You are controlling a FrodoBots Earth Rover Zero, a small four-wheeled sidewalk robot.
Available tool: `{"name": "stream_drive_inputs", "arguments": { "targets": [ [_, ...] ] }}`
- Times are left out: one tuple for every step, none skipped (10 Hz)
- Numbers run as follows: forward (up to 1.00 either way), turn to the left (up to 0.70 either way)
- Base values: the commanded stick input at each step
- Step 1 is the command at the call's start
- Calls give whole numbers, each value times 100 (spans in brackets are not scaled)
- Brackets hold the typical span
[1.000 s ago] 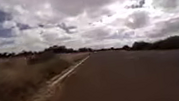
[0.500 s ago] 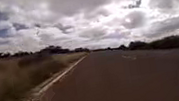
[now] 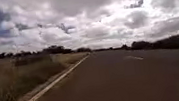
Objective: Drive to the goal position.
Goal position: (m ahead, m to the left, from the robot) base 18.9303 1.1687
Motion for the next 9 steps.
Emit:
{"name": "stream_drive_inputs", "arguments": {
  "targets": [
    [85, -34],
    [85, -33],
    [85, -31],
    [85, 0],
    [85, 0],
    [85, 0],
    [85, 0],
    [85, -9],
    [85, -18]
  ]
}}
